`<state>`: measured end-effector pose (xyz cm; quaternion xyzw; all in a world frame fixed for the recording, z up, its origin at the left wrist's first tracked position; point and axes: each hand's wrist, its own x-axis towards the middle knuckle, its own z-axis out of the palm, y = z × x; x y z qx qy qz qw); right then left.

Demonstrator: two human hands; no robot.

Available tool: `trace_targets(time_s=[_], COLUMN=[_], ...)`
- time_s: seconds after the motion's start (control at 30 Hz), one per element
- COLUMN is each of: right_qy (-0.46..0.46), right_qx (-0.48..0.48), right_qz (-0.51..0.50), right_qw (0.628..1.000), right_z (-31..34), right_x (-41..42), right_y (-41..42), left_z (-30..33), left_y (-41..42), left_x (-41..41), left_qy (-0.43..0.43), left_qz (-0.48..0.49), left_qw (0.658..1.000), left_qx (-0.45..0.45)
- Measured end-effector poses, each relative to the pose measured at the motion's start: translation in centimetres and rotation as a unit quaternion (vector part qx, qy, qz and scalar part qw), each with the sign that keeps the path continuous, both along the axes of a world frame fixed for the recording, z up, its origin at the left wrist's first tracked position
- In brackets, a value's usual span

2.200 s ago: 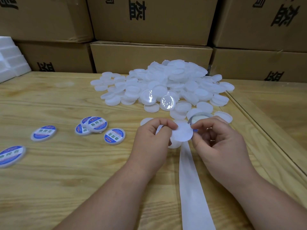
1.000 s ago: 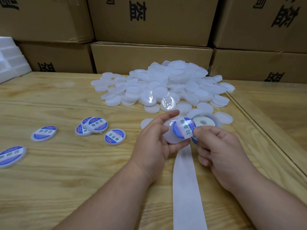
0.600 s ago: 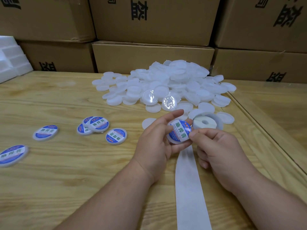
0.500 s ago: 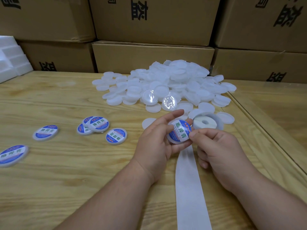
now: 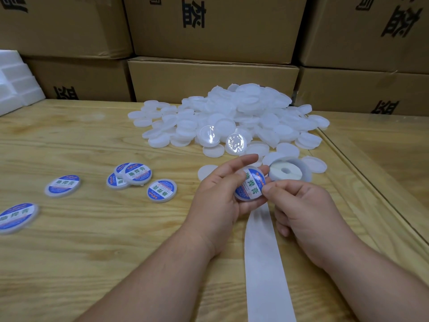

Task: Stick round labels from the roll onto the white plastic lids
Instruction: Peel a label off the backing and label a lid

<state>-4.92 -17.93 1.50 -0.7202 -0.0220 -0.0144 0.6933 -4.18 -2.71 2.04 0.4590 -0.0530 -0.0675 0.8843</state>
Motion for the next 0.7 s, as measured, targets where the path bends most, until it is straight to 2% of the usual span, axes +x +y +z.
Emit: trace_targets(time_s=[0.3, 0.53, 0.7], right_qy=[-0.013, -0.006, -0.055], right_qx=[-0.012, 0.027, -0.026], right_qz=[0.010, -0.022, -0.029], right_qw=[1.000, 0.999, 0.998], right_z=[0.2, 0.3, 0.2], right_x=[-0.1, -0.2, -0.6], right_y=[0.2, 0.1, 0.5], left_z=[-0.1, -0.2, 0.3], left_y=[0.0, 0.9, 1.3], left_x=[0.2, 0.8, 0.9], left_qy=[0.012, 0.000, 0.038], left_qz=[0.021, 0.125, 0.171], left_qw=[1.000, 0.991, 0.982], left_qx=[-0.018, -0.038, -0.076])
